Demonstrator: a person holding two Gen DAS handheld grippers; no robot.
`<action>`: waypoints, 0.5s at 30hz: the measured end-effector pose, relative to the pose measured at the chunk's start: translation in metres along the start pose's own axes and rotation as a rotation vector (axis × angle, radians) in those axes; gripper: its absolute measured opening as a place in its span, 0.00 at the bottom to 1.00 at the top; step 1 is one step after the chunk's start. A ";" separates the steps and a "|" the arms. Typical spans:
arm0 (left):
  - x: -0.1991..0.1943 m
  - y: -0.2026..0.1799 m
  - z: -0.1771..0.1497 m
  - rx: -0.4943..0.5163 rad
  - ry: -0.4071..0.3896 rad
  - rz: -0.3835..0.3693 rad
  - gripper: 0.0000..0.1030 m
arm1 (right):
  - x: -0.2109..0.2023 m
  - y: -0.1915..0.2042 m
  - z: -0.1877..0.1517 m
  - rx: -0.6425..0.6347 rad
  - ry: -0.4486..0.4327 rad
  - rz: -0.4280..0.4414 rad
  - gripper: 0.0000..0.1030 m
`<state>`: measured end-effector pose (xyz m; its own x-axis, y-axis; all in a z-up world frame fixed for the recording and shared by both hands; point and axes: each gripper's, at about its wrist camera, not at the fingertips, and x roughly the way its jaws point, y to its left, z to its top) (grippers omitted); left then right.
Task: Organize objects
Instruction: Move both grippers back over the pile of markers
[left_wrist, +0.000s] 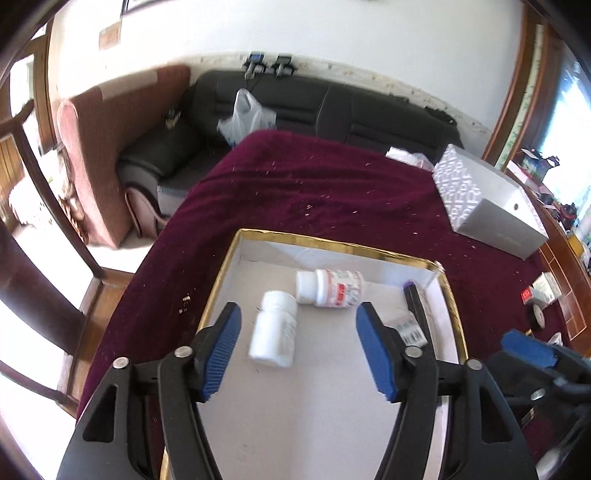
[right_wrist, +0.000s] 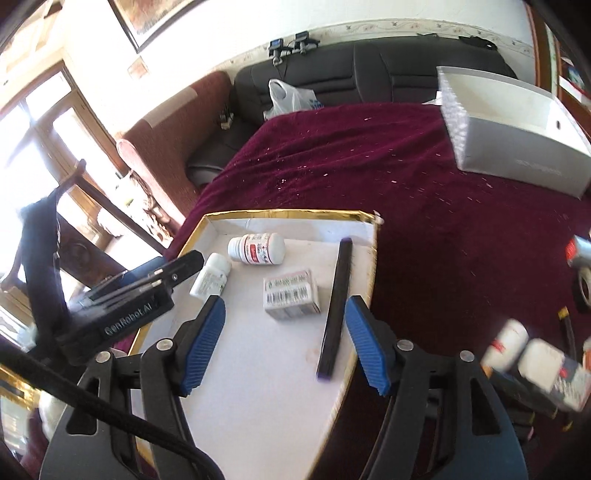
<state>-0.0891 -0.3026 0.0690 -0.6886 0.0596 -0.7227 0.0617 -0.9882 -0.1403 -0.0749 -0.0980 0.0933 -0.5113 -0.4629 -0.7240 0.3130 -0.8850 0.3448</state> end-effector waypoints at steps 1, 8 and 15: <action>-0.003 -0.004 -0.008 0.004 -0.014 -0.006 0.60 | -0.006 -0.004 -0.004 0.011 -0.007 0.005 0.71; 0.011 -0.025 -0.046 0.008 0.088 -0.046 0.59 | -0.050 -0.040 -0.043 0.094 -0.049 -0.003 0.72; -0.006 -0.022 -0.068 -0.022 0.122 -0.040 0.59 | -0.081 -0.065 -0.074 0.144 -0.066 0.011 0.72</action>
<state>-0.0371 -0.2712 0.0305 -0.5978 0.1174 -0.7930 0.0526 -0.9814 -0.1849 0.0055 0.0005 0.0855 -0.5611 -0.4710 -0.6807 0.2033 -0.8756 0.4382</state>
